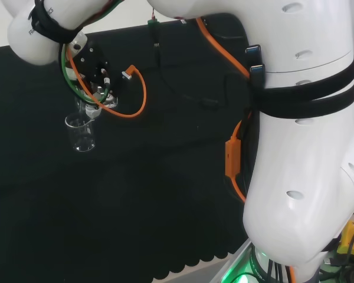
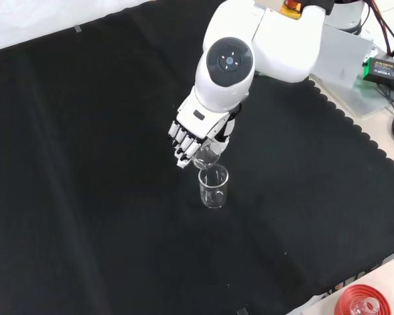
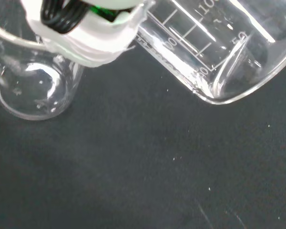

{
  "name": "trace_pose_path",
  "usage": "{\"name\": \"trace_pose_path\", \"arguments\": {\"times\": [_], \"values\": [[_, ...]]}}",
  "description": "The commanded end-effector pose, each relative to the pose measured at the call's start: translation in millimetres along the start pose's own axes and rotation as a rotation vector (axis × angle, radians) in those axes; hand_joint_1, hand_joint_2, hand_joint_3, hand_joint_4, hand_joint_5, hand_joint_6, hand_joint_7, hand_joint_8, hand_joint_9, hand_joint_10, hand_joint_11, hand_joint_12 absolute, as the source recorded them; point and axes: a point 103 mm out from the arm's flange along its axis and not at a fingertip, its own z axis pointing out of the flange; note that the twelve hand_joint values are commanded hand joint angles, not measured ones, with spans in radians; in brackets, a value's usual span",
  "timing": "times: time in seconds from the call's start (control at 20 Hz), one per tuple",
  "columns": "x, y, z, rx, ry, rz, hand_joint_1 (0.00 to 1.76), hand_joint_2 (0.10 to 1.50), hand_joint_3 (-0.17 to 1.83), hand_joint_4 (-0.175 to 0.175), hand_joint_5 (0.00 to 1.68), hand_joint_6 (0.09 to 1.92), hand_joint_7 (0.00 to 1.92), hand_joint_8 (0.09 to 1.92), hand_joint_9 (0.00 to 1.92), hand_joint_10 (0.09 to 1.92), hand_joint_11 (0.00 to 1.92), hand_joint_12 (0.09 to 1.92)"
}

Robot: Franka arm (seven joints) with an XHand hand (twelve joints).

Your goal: Pour the water from the handheld beaker into the one on the table.

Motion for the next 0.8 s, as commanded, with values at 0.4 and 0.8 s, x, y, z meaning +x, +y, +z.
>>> {"name": "trace_pose_path", "arguments": {"times": [0.4,0.8], "values": [[13.2,-0.8,-4.8,0.048,-0.072,-0.008,1.42,1.01,-0.17,-0.175,1.47,0.1,1.57,0.09,1.43,0.24,1.1,0.9],[11.9,-2.8,-5.6,0.049,-0.085,-0.006,1.42,1.01,-0.17,-0.175,1.47,0.1,1.57,0.09,1.43,0.23,1.1,0.9]]}}
